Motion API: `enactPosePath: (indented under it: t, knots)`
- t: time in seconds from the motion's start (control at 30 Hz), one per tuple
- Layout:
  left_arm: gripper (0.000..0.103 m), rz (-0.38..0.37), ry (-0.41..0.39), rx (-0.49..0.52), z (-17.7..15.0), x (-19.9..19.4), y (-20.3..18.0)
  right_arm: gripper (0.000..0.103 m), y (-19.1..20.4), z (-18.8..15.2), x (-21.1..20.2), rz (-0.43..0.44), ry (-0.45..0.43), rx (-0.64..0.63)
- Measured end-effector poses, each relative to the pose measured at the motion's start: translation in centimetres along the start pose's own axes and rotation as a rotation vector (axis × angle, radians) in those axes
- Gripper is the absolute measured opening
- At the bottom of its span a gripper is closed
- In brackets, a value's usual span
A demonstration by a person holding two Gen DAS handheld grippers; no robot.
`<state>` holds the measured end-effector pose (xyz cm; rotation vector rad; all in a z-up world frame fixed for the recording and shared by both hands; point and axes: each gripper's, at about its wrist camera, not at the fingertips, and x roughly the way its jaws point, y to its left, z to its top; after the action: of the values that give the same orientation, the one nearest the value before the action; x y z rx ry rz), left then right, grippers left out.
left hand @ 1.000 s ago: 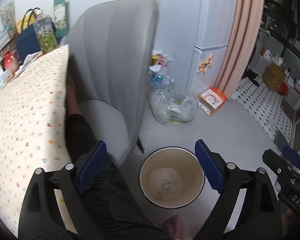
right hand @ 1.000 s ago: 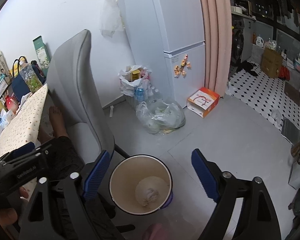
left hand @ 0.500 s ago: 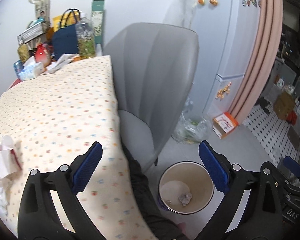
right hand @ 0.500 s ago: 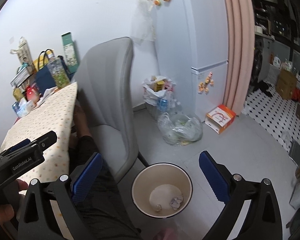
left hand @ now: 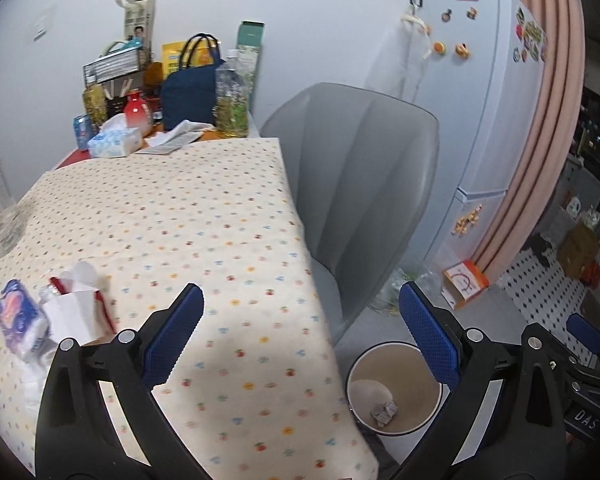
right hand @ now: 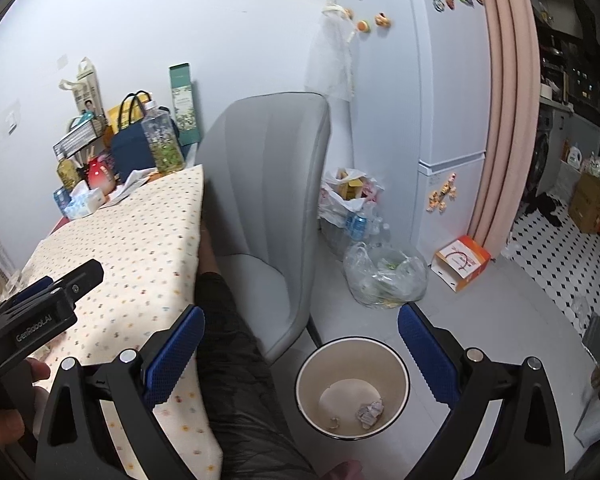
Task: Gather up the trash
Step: 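Move both open tools back toward the table trash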
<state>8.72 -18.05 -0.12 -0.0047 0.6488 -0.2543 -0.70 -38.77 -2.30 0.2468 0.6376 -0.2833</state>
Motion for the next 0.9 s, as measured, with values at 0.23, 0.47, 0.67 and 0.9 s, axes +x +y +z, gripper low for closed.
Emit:
enactPosePath:
  t: [0.23,0.47,0.67,0.9]
  knots:
    - [0.097,0.037,-0.027,-0.048,-0.4,-2.0,3.8,0.095,3.8,-0.1,-0.8,0.045,-0.001,-0.044]
    - [0.097,0.084,-0.043,-0.106,-1.2,-3.7,8.3,0.095,7.7,-0.6,-1.1,0.095,0.011,-0.092]
    - [0.097,0.127,-0.051,-0.157,-2.2,-5.0,12.0,0.095,11.2,-1.2,-1.4,0.133,0.021,-0.140]
    - [0.097,0.182,-0.045,-0.205,-3.5,-6.1,15.6,0.095,14.8,-1.8,-1.5,0.176,0.030,-0.193]
